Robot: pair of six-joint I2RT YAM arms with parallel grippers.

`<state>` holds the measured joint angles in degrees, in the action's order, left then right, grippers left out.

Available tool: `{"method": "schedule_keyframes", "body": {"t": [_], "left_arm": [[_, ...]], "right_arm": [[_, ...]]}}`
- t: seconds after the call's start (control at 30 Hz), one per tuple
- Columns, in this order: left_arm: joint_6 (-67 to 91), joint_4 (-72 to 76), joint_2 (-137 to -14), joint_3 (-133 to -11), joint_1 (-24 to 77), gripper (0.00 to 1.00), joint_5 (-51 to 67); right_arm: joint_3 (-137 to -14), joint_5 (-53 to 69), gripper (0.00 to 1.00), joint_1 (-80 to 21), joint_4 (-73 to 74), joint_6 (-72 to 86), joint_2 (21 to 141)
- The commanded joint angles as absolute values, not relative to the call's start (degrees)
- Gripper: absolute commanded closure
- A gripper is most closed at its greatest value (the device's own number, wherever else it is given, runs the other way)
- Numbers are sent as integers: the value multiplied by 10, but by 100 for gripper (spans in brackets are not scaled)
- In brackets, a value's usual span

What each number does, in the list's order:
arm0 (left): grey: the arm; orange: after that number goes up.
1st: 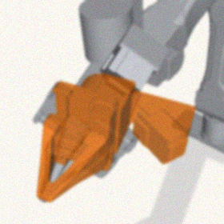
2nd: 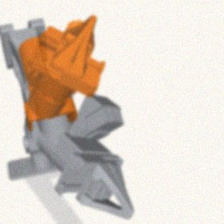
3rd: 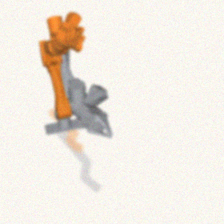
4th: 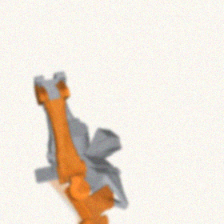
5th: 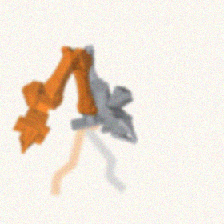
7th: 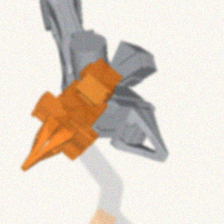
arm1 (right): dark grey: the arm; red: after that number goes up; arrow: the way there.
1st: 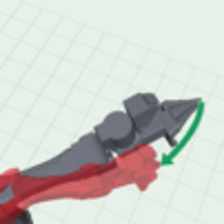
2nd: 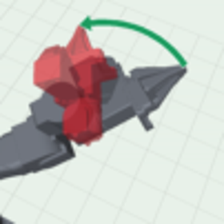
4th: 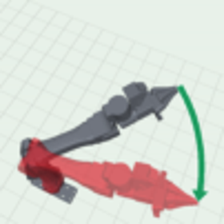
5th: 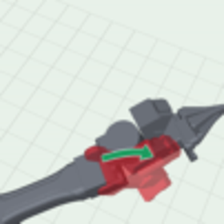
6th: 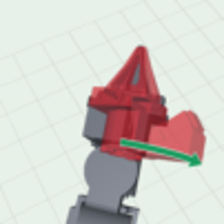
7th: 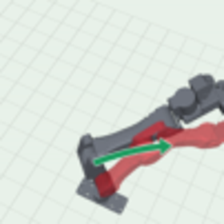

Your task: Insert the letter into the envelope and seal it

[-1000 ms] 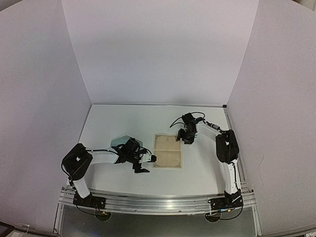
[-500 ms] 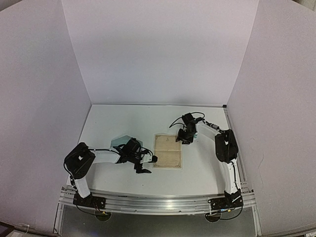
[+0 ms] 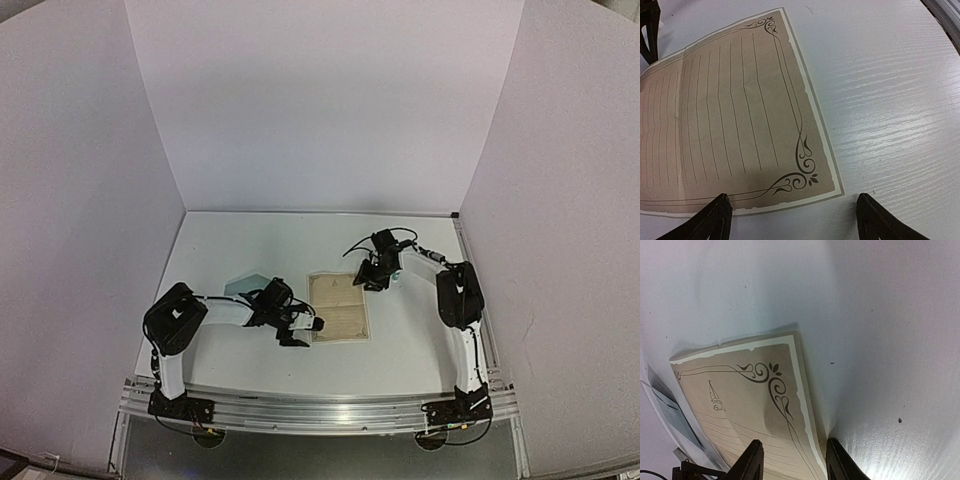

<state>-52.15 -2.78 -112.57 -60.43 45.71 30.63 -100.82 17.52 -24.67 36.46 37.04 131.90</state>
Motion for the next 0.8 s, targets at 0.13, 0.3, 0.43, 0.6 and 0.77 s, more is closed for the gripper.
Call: {"method": "schedule_keyframes", "body": {"t": [0.13, 0.3, 0.43, 0.6, 0.77], "left_arm": [[-565, -69, -1140, -627, 452, 19, 299], [-599, -78, -1149, -627, 444, 20, 292], [-608, -78, -1153, -627, 440, 20, 290], [-600, -77, -1152, -626, 439, 20, 286], [-595, -79, -1149, -626, 438, 20, 282]], "right_arm": [[-938, 216, 65, -241, 311, 386, 1324], [-911, 239, 77, -239, 282, 384, 1318], [-900, 249, 87, -238, 267, 386, 1322], [-891, 269, 100, -239, 245, 388, 1324], [-888, 276, 100, -239, 238, 379, 1313]]}}
